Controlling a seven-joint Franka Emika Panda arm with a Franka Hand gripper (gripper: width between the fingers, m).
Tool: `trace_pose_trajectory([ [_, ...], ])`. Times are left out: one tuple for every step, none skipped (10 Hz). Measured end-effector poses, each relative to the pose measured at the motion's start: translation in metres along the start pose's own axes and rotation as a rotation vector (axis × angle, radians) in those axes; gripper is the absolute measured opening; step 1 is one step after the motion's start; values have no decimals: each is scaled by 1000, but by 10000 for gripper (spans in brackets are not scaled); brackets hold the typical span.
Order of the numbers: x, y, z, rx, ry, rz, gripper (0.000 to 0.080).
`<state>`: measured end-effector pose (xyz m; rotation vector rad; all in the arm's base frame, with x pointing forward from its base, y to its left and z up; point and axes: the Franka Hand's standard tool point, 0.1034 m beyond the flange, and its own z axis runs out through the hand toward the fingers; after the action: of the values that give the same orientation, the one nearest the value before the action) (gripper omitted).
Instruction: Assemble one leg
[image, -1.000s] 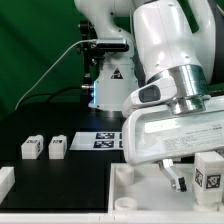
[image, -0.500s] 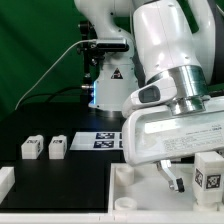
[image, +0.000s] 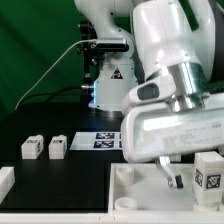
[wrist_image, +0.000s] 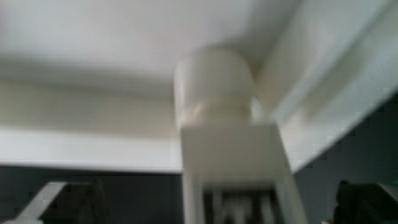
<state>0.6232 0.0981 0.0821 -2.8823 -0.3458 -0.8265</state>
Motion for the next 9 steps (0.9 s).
trace_pose_trajectory([
  [5, 1, -7, 5, -20, -3, 648],
  [11, 2, -8, 14, -43, -1, 648],
  [13, 6, -5, 11, -39, 4, 648],
  [9, 6, -2, 23, -74, 12, 648],
  [8, 2, 1, 59, -168, 26, 648],
  [10, 1, 2, 82, -238, 42, 648],
  [5, -6, 1, 114, -362, 84, 648],
  [5, -13, 0, 137, -460, 109, 648],
  [6, -18, 0, 149, -520, 112, 648],
])
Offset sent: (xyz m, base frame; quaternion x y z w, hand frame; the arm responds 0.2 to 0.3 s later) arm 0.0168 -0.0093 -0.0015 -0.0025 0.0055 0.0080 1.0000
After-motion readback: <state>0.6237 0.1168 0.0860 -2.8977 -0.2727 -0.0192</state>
